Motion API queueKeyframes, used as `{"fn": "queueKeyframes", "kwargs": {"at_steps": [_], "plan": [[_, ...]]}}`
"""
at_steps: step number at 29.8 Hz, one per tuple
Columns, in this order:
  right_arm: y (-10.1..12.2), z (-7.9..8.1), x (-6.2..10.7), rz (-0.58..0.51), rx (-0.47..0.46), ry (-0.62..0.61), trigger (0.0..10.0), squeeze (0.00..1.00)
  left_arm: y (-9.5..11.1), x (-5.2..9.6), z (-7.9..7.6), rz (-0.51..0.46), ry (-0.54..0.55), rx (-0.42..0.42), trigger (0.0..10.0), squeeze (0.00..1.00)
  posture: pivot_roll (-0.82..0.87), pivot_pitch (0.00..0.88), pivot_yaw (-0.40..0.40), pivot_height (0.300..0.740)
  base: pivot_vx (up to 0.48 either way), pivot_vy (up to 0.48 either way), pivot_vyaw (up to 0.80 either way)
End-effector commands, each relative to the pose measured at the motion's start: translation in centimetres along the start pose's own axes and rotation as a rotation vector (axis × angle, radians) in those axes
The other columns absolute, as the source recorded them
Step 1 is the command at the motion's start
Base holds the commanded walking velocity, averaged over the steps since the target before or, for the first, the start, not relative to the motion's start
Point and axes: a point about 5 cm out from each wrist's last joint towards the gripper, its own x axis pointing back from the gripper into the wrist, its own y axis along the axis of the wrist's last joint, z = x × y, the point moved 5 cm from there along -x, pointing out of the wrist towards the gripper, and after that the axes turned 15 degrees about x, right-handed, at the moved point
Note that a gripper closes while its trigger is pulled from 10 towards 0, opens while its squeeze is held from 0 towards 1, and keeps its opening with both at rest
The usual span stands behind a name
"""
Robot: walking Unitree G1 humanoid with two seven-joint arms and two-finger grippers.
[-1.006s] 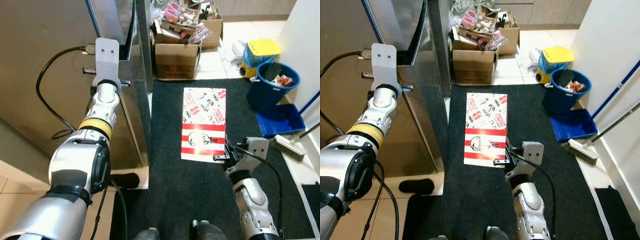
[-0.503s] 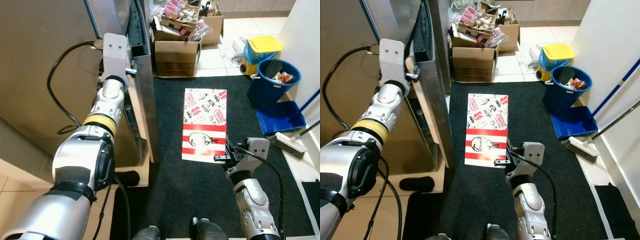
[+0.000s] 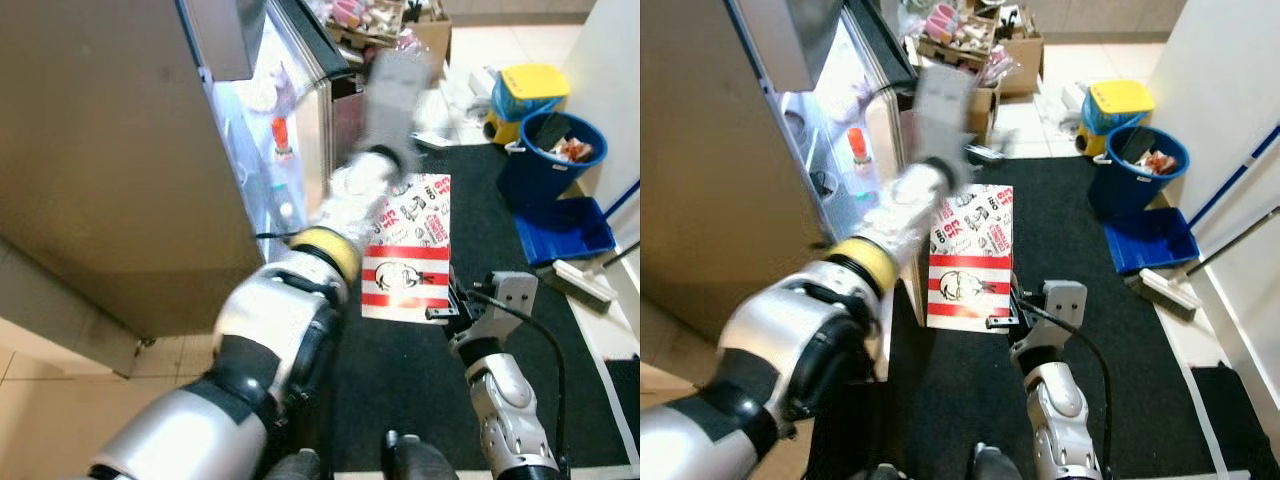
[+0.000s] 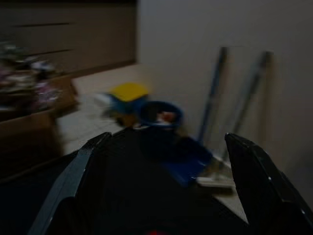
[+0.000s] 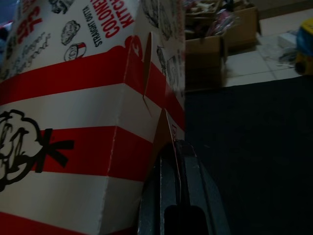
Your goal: Restocking fridge
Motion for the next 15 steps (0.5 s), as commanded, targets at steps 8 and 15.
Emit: {"fn": "queueKeyframes", "kwargs": {"at_steps": [8, 15], "plan": [[0.2, 0.8, -0.3, -0.003, 0.01, 0.02, 10.0, 0.0, 2.5, 0.4, 0.5, -0.087, -0.064, 0.02, 10.0, 1.0, -0.12, 0.156, 0.035, 0.74, 0.0, 0.0, 0.0], [-0.6, 0.8, -0.1, 0.021, 0.023, 0.036, 10.0, 0.0, 1.1, 5.5, 9.8, -0.063, 0.23, -0.175, 10.0, 0.53, -0.11, 0.156, 0.033, 0.74, 0.0, 0.0, 0.0]]}}
